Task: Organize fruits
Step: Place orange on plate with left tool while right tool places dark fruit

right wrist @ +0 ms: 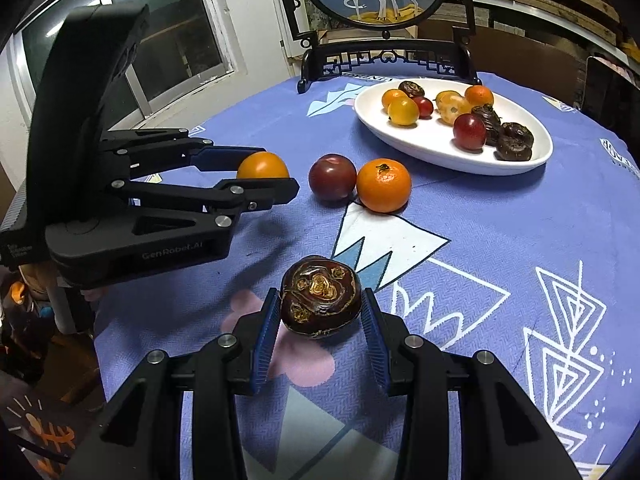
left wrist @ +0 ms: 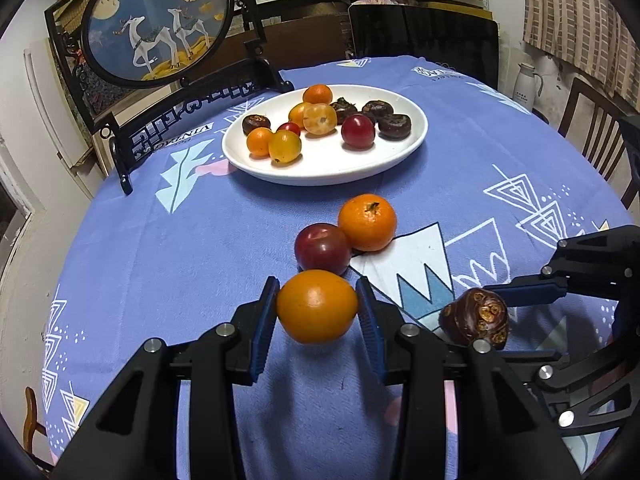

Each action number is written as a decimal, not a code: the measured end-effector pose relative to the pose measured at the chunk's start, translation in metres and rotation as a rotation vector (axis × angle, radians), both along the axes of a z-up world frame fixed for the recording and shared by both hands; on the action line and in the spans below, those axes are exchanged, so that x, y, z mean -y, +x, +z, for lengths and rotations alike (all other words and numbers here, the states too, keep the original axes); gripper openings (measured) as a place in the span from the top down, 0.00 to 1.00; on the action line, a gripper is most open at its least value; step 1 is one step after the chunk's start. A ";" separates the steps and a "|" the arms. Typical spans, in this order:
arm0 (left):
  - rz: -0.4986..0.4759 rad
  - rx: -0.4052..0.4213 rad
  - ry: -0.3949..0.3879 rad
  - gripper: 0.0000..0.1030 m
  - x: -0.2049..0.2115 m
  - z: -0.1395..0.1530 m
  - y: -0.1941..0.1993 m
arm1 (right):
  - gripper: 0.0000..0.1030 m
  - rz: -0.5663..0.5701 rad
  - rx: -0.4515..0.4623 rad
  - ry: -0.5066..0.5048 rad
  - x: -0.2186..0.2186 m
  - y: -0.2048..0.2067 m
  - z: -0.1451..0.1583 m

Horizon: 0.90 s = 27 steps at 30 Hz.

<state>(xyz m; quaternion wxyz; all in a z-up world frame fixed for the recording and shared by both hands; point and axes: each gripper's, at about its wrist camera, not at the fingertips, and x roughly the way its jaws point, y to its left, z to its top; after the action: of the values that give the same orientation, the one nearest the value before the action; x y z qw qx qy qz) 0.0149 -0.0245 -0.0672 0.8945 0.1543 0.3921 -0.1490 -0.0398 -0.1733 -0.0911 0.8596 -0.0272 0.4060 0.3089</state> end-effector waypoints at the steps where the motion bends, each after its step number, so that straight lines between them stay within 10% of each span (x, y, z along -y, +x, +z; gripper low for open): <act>1: 0.002 0.000 -0.005 0.63 -0.003 0.001 0.000 | 0.60 0.002 0.001 0.003 0.000 -0.001 0.001; 27: -0.014 0.042 0.049 0.63 0.014 0.016 0.023 | 0.60 -0.024 0.081 0.008 0.019 0.020 0.032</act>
<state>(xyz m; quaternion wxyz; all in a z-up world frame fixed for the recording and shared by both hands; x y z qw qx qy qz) 0.0377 -0.0381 -0.0514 0.8976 0.1817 0.3756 -0.1423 -0.0196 -0.1928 -0.0591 0.8791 -0.0316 0.3698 0.2990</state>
